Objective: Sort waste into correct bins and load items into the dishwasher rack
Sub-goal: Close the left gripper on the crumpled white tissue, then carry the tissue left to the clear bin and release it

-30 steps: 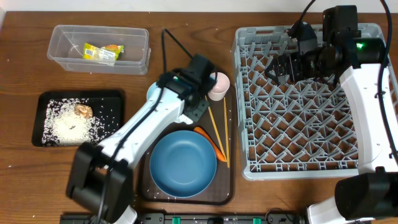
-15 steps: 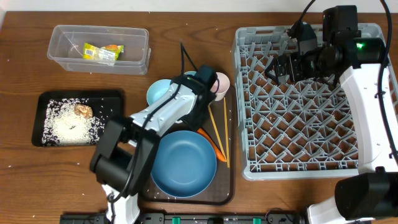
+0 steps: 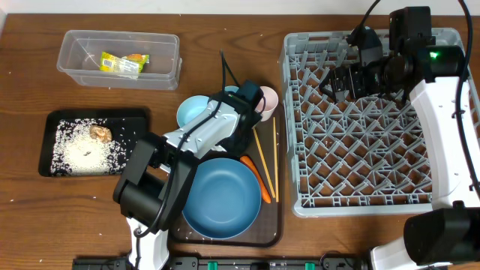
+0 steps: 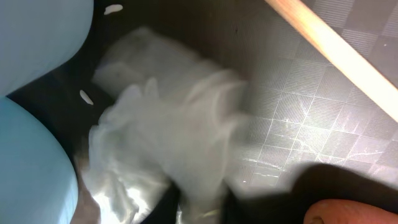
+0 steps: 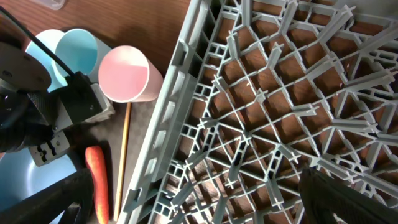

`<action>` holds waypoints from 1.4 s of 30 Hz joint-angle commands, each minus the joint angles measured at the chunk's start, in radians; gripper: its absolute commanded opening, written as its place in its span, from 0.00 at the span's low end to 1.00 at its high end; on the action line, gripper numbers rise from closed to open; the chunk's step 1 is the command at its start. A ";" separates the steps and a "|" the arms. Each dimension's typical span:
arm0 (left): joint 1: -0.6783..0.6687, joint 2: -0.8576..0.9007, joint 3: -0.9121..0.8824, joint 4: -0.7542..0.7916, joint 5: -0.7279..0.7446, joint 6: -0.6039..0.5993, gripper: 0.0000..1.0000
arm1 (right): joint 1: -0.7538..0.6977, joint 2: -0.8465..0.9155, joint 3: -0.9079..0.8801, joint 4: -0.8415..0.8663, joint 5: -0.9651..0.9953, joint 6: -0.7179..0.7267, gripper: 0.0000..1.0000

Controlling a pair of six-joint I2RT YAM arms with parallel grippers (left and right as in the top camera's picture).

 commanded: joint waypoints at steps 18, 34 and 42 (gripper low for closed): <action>0.021 -0.289 0.090 -0.070 -0.005 -0.071 0.06 | 0.006 -0.010 -0.006 0.000 0.000 -0.018 0.99; 0.415 -0.317 0.090 0.526 -0.068 -0.071 0.06 | 0.006 -0.010 -0.006 0.000 0.000 -0.018 0.99; 0.525 -0.139 0.089 0.774 -0.053 -0.071 0.07 | 0.006 -0.010 -0.006 0.001 0.000 -0.018 0.99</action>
